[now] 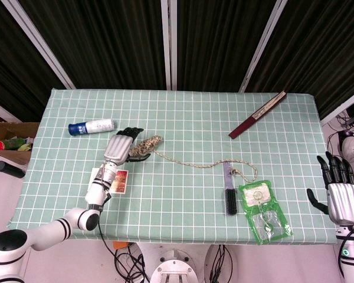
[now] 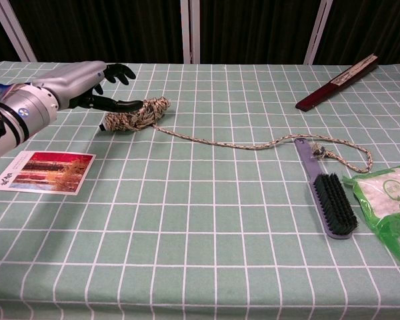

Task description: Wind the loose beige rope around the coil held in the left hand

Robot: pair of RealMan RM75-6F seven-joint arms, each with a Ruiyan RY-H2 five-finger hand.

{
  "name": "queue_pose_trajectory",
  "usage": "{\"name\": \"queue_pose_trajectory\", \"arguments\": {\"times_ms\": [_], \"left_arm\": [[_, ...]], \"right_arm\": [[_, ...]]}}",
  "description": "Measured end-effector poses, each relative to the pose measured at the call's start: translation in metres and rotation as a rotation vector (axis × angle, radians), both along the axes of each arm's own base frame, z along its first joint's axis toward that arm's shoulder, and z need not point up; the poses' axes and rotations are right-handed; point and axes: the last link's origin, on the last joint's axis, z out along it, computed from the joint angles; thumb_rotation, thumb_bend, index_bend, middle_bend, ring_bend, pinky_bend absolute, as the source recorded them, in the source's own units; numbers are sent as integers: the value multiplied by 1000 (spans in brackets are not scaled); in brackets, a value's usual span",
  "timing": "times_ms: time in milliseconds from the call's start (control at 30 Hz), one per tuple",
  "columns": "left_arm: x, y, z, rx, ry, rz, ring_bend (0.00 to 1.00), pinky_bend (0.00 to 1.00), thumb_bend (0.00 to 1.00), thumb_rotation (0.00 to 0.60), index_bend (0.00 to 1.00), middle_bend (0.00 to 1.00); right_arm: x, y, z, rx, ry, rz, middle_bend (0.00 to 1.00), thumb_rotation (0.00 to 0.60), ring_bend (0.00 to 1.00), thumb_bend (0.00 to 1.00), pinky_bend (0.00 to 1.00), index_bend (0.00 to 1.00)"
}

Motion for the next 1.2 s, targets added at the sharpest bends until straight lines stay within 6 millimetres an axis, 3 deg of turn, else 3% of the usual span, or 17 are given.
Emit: {"name": "queue_pose_trajectory", "arguments": {"times_ms": [367,700,900,1200], "left_arm": [[3,0,-17,-4,15,15,232,357,147,206,216,244],[12,11,-29,34,59,3,273,398,181,335,328,307],[12,15,-36,28,56,31,304,426,228,338,367,355],[9,18,-41,19,75,47,326,448,234,337,382,381]], "right_arm": [[-8,3,2,7,-11,-9,0,600,0,296,0,0],[-12,4,3,-6,-26,-8,0,600,0,300,0,0],[-16,4,3,20,-37,-14,0,600,0,357,0,0],[-18,6,4,10,-39,-19,0,600,0,362,0,0]]}}
